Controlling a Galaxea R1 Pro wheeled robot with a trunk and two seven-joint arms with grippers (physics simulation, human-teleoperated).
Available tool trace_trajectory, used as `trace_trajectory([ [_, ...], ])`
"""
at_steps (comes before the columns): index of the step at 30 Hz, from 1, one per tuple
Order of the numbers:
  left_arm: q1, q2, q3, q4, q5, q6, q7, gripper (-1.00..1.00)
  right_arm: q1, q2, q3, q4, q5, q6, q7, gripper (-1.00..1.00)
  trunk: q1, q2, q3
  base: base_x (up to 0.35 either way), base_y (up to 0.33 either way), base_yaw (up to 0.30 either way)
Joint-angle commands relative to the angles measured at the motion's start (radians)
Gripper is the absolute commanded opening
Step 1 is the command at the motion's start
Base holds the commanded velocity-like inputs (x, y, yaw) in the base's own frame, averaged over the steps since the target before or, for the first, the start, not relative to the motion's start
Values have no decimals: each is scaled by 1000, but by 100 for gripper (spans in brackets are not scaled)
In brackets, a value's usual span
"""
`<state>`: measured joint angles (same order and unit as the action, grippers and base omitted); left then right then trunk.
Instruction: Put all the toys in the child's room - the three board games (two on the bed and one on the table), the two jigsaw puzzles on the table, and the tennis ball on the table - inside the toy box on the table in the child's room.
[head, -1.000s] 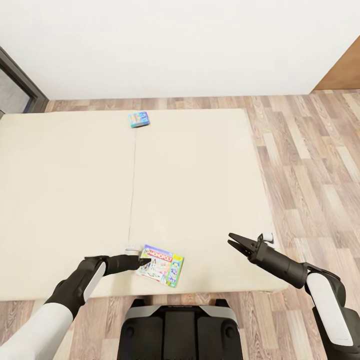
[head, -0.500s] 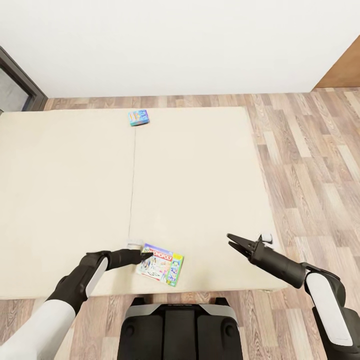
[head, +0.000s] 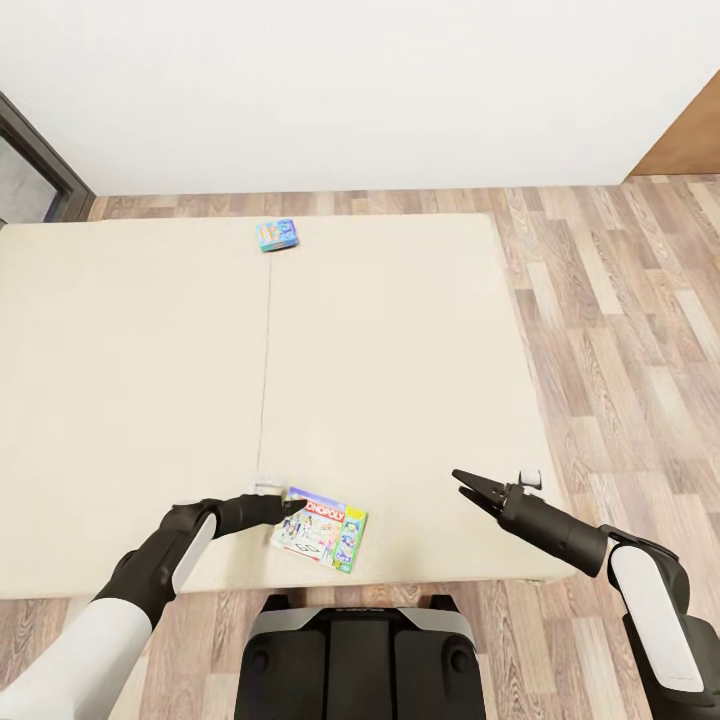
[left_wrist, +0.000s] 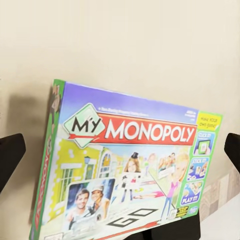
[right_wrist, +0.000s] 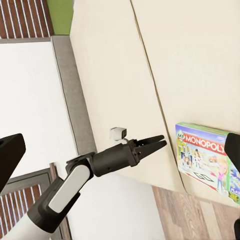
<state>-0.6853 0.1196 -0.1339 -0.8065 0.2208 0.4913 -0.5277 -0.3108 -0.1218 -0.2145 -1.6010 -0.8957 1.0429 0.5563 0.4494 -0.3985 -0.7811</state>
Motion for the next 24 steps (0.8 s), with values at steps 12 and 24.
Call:
trace_trajectory([
  [12, 0, 0, -3, -1, 9, 11, 2, 100, -1, 5, 0, 0, 6, 4, 7, 100, 1, -2, -1, 0, 0, 0],
  [24, 0, 1, -3, -1, 9, 14, 0, 100, -1, 5, -1, 0, 6, 4, 9, 100, 1, -2, -1, 0, 0, 0],
])
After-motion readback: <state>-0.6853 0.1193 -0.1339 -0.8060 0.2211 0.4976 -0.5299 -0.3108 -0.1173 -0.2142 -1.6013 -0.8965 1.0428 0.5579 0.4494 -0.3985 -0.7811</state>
